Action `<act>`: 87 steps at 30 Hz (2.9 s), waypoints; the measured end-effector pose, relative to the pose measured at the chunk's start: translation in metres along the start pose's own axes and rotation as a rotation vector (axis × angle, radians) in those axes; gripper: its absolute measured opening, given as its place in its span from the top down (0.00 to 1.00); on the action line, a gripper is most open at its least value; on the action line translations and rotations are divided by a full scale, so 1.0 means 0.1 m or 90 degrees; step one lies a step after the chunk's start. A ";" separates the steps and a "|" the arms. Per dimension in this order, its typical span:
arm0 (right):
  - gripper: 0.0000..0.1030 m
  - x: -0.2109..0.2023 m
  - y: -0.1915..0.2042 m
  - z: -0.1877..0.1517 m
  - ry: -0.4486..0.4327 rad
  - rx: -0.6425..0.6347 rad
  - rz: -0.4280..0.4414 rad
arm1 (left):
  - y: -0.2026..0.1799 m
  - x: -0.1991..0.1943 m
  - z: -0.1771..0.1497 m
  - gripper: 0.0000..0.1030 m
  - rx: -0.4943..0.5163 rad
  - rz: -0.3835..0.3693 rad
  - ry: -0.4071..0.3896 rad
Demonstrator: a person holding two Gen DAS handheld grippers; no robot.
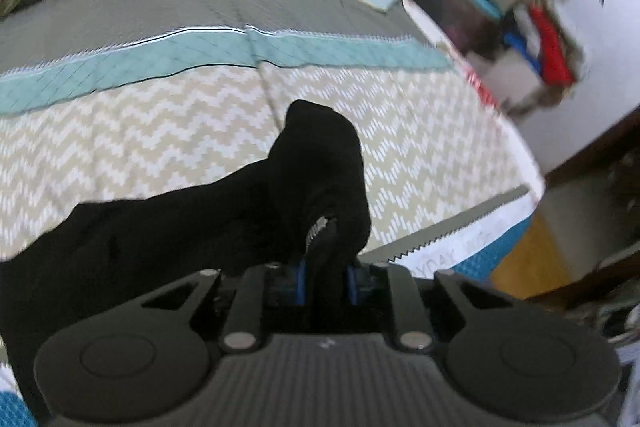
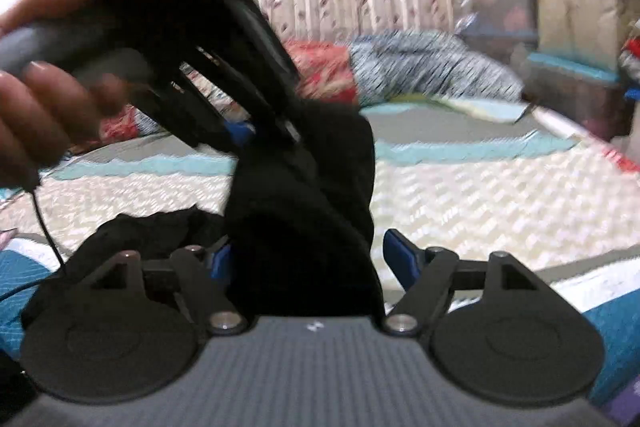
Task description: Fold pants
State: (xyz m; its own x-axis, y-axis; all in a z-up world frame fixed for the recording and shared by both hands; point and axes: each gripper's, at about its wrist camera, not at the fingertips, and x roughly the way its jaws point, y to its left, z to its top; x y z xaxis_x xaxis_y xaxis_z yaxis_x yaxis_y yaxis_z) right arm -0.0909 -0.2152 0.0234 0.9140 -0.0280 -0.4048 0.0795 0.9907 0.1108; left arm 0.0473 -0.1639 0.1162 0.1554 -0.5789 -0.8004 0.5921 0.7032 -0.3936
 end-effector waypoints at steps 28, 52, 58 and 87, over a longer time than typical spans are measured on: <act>0.44 0.13 1.26 0.25 0.152 -0.146 0.361 | 2.48 -0.75 -1.48 0.11 -0.344 0.016 -0.177; 0.10 0.95 0.39 -0.13 0.316 0.366 0.272 | 2.14 -0.02 -1.48 0.00 -0.237 0.099 -0.071; 0.08 0.90 0.38 -0.17 0.312 0.372 0.277 | 2.16 -0.03 -1.52 0.00 -0.237 0.105 -0.073; 0.49 1.12 0.75 1.38 -0.074 0.045 0.248 | 1.61 -0.98 0.28 0.55 -0.015 0.083 -0.327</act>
State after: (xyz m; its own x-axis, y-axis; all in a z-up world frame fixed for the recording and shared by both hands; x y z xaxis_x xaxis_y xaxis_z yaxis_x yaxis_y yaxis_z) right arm 0.0722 -0.1624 0.1113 0.9197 0.3278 -0.2160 -0.2572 0.9189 0.2993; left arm 0.1497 -0.0051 0.1441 0.5976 -0.6096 -0.5208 0.5252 0.7884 -0.3201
